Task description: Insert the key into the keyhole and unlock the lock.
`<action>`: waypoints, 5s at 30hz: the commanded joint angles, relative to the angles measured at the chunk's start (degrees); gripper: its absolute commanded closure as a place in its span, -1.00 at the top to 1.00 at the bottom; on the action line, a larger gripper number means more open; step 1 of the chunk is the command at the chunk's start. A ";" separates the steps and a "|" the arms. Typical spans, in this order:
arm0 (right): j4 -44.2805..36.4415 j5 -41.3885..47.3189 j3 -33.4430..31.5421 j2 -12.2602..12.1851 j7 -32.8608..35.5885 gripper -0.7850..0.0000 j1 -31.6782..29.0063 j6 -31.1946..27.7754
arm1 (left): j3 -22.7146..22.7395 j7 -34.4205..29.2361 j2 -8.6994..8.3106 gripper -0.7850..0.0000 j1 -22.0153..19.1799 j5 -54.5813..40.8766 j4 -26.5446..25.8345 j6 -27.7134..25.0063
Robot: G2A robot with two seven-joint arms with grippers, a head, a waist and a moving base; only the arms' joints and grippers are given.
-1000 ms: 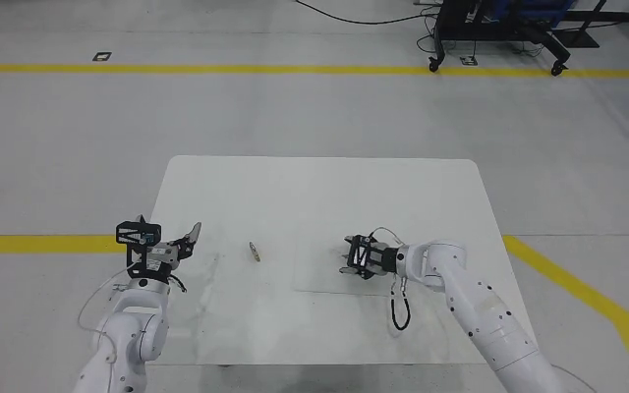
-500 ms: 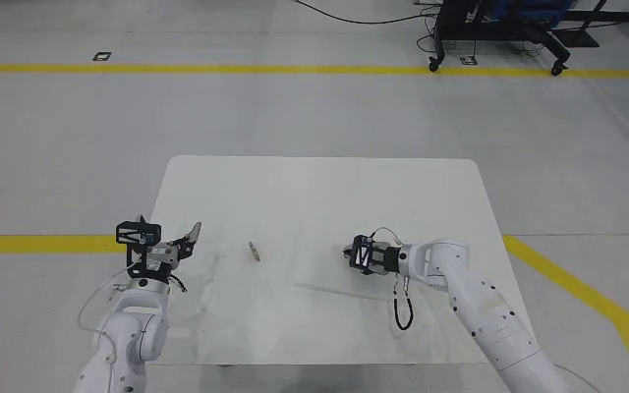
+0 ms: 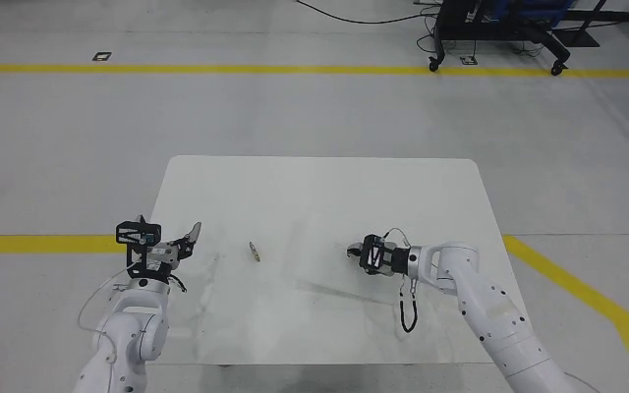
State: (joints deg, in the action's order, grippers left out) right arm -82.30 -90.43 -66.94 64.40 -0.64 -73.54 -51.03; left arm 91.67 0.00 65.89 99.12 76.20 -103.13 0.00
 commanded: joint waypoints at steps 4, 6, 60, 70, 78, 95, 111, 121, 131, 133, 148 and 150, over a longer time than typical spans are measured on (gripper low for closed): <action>-0.68 -1.30 0.35 -0.16 -1.57 -1.00 -1.09 1.33 | -0.01 -0.58 -0.01 1.00 0.09 1.38 -2.07 -0.17; -0.42 -3.38 0.52 -0.27 -1.62 -1.00 -1.31 3.43 | -1.11 -2.19 0.01 1.00 -0.49 2.74 -4.40 -1.24; 5.44 -12.00 1.36 -3.16 -28.56 -1.00 3.37 3.94 | -44.77 -32.25 9.17 1.00 -40.56 18.45 24.15 -12.70; -3.75 -12.19 -2.76 -5.07 -29.94 -1.00 -3.67 0.63 | -35.08 -27.76 6.28 1.00 -31.94 26.11 3.24 -11.89; -3.75 -12.19 -2.76 -5.07 -29.94 -1.00 -3.67 0.63 | -28.81 -21.41 4.75 1.00 -25.38 26.85 -3.51 -12.05; 1.12 33.79 8.67 -6.51 -26.56 -1.00 2.39 -6.97 | -14.02 -2.93 4.33 1.00 -26.31 -26.86 8.23 -30.70; 2.05 45.54 13.50 -6.32 -23.07 -1.00 3.56 -6.97 | -18.06 -18.32 3.57 1.00 -26.70 -30.03 10.30 -41.78; 7.63 82.91 31.26 -4.68 -7.50 -1.00 16.03 -6.97 | -21.25 -46.77 1.95 1.00 -32.38 -75.52 14.67 -44.53; 11.85 96.56 29.89 -3.69 6.08 -1.00 19.37 -6.97 | -20.99 -50.89 1.06 0.96 -34.92 -80.11 17.13 -42.79; 11.49 96.95 28.87 -3.50 7.24 -1.00 18.74 -6.97 | -21.13 -50.70 0.99 0.89 -34.99 -80.46 17.29 -42.62; 12.06 96.72 24.53 -0.58 13.82 -1.00 16.93 -6.97 | -24.45 -49.84 0.88 -0.13 -36.49 -78.55 18.62 -38.56; 12.03 96.81 23.85 -0.29 14.62 -1.00 16.59 -6.97 | -24.79 -49.70 0.87 -0.15 -36.61 -78.57 18.62 -38.07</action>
State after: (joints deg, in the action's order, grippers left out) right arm -70.25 6.35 -42.74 63.99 13.58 -56.79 -58.00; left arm 67.06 -49.76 66.77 62.57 -2.35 -84.51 -38.30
